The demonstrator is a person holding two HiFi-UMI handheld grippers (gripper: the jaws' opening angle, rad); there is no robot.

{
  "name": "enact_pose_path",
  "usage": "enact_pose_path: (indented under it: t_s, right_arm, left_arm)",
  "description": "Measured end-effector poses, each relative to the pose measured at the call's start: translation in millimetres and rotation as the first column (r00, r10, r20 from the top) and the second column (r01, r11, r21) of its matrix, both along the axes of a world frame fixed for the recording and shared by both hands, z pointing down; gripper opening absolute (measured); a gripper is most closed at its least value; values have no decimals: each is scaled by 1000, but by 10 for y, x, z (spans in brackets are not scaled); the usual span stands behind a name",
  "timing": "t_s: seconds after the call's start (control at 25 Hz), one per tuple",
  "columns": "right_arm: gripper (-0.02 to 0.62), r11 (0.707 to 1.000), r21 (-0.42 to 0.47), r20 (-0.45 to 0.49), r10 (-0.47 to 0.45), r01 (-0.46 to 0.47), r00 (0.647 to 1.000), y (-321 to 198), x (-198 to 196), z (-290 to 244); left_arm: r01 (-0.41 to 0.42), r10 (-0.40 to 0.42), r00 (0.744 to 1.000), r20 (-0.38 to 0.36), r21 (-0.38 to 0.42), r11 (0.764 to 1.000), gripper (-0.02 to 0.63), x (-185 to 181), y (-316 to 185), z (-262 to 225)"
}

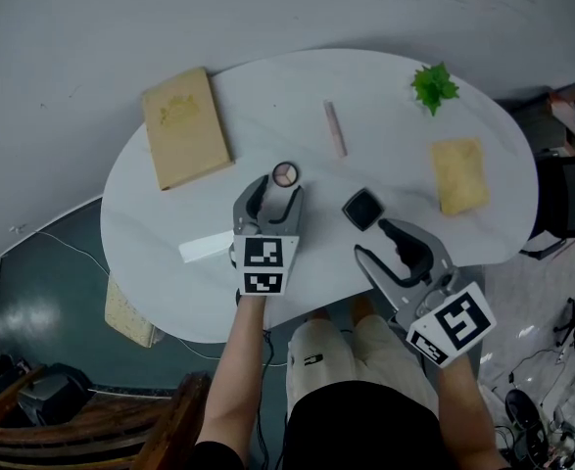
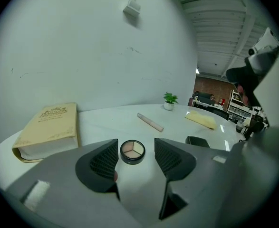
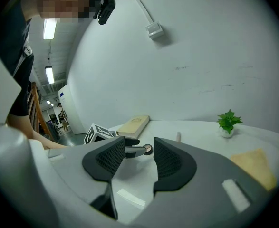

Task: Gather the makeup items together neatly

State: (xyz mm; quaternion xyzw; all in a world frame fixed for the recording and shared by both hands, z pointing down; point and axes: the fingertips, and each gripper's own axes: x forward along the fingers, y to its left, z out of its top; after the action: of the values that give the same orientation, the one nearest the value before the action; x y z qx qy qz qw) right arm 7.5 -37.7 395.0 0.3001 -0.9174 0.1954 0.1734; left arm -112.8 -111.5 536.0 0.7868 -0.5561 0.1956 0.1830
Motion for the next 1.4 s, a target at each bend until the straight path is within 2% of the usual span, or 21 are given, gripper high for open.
enact_pose_path:
  t_s: [0.4,0.92,1.4]
  right_arm:
    - [181,1000,-14,0,16,-16,1000,-27,52,73]
    - [181,999,-26,4,45,-45,999,-19,138,112]
    - [181,998,-21,2,52,-52,999,3,181,98]
  left_arm:
    - [13,-12,1000,24,-58,998,238,36,-74,249]
    - [69,-54,993,109,-136,988,217,-7,-114,437]
    - [59,-48,995,90,-128,990,206,-4,-118,409]
